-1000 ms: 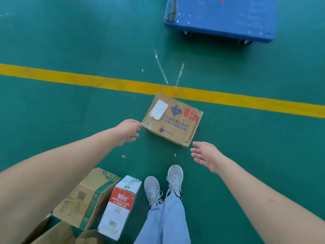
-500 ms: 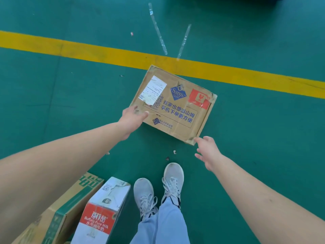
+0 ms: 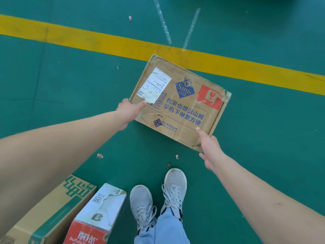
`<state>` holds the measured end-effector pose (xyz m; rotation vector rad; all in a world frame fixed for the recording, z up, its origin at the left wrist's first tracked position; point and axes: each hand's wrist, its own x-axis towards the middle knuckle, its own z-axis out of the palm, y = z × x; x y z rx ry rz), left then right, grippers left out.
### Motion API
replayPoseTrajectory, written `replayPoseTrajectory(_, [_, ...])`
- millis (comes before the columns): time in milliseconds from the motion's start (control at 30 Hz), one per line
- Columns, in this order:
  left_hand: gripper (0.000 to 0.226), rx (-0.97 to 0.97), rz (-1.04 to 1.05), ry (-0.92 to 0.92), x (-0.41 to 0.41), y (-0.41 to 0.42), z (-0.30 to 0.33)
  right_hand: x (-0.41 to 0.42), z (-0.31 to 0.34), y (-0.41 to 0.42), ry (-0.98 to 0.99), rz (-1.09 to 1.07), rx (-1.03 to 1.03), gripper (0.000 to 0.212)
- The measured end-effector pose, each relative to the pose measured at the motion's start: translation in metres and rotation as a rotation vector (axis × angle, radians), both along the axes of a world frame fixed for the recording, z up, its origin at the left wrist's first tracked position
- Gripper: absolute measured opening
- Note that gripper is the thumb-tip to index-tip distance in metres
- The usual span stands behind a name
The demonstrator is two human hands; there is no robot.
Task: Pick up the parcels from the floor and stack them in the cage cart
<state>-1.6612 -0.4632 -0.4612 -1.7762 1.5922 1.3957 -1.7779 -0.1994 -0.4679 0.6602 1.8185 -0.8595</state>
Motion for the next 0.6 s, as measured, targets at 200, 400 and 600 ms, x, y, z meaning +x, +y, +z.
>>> replayPoseTrajectory(200, [0.087, -0.049, 0.048, 0.039, 0.009, -0.014, 0.042, -0.006, 0.047, -0.013, 0.129, 0.034, -0.062, 0.097])
replayPoseTrajectory(400, [0.094, 0.025, 0.122, 0.012, 0.051, -0.042, 0.160, 0.004, 0.168, -0.045, 0.119, 0.204, -0.143, 0.109])
replayPoseTrajectory(600, [0.109, 0.036, 0.237, 0.032, 0.129, -0.070, 0.314, 0.037, 0.304, -0.100, 0.162, 0.366, -0.259, 0.099])
